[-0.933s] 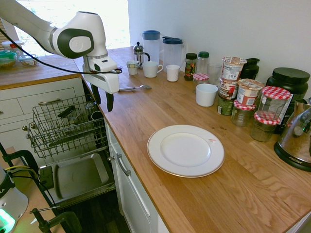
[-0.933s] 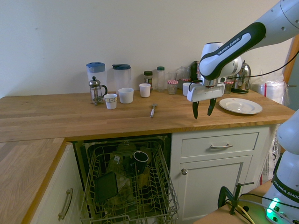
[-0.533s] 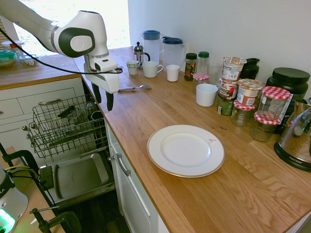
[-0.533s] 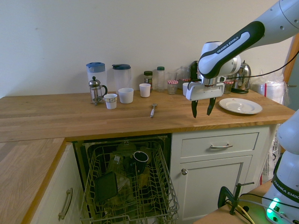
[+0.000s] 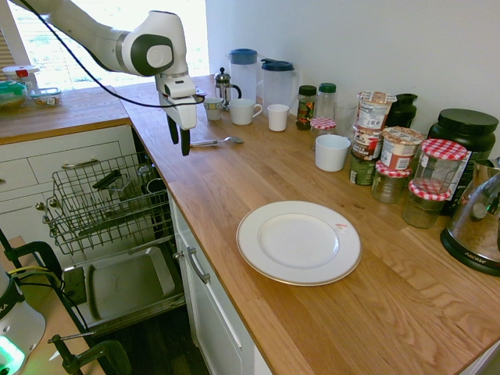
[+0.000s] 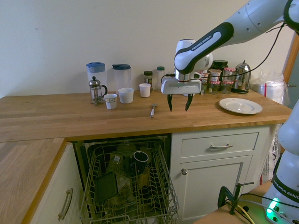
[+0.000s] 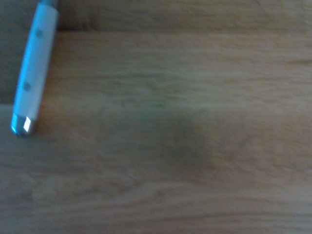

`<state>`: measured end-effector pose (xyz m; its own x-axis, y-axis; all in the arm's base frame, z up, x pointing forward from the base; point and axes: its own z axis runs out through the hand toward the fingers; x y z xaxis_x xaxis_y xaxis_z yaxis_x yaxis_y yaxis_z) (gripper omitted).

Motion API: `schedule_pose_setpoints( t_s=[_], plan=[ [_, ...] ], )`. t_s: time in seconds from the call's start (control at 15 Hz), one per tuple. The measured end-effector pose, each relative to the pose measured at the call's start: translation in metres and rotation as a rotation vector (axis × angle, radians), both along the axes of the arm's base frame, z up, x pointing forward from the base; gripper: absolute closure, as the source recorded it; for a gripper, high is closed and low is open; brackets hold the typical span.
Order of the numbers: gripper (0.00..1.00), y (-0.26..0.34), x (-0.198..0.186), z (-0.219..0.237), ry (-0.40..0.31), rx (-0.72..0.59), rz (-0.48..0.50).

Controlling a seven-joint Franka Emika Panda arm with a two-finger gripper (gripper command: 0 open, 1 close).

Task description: Put the spoon in the dishwasher

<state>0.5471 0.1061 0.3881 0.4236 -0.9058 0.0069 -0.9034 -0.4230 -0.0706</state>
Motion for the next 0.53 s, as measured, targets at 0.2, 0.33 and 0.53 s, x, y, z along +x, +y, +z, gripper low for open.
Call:
schedule_pose_setpoints(
  t_s=[0.2,0.33,0.53],
  plan=[
    [0.00,0.021,0.041,0.007,-0.037,0.012,-0.080],
    [0.00,0.028,0.066,0.012,-0.051,0.012,-0.130],
    [0.00,0.029,0.103,0.002,-0.065,0.019,-0.205]
  ],
)
